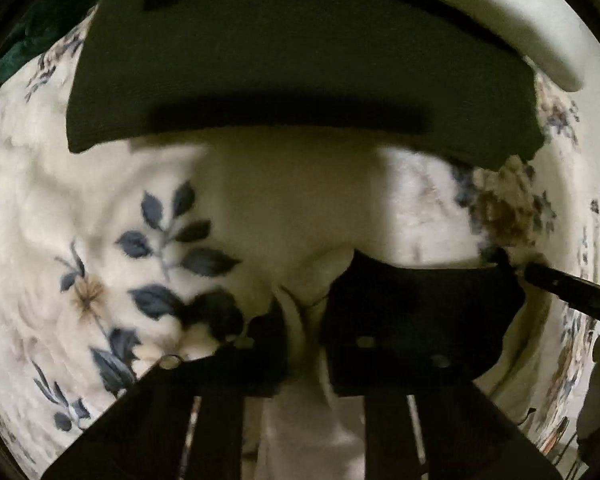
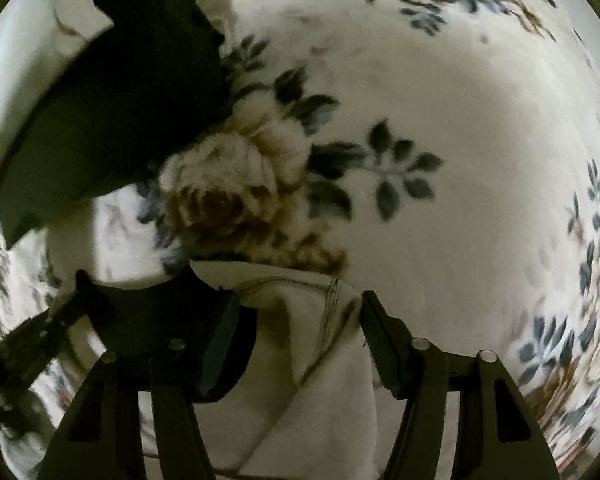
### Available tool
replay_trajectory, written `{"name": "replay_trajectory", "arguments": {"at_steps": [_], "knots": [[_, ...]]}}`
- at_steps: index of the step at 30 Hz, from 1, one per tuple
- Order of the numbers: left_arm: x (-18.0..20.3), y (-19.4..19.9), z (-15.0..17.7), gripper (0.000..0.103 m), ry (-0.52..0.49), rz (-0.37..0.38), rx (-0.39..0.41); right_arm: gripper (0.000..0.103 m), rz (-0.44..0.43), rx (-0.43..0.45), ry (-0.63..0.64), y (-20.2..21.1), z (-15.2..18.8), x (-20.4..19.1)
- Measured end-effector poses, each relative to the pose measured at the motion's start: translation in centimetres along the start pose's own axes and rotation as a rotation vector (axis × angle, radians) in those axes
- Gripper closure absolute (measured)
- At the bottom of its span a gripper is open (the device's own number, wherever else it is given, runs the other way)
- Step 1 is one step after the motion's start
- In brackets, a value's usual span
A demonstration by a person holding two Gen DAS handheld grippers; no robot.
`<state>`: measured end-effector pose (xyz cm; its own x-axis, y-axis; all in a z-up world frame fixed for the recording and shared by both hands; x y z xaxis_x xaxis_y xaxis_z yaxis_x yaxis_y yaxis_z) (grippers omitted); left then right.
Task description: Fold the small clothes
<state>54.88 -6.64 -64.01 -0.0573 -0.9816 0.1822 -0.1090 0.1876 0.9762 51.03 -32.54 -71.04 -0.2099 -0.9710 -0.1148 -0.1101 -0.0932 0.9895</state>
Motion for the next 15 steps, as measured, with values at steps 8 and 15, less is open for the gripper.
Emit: {"name": "replay_trajectory", "arguments": {"at_steps": [8,15], "knots": [[0.3,5.6,2.9,0.098,0.008,0.075,0.118,0.094,-0.053,0.089,-0.058,2.9,1.8,2.2],[-0.1,12.8,10.0,0.098,0.057,0.160,0.199,0.095,-0.132,0.187,-0.077,9.4,7.8,3.6]]}}
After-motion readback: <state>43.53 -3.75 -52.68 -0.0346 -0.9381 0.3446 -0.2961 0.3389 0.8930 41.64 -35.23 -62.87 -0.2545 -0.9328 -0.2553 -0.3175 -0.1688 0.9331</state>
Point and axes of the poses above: each gripper's, at about its wrist camera, not at the fingertips, and y roughly against the way its jaws point, x to its right, z to its underside, the point moved 5 cm from there along -y, roughly the way its jaws point, and after that the axes turned 4 degrees about y, right-handed, at the moved point
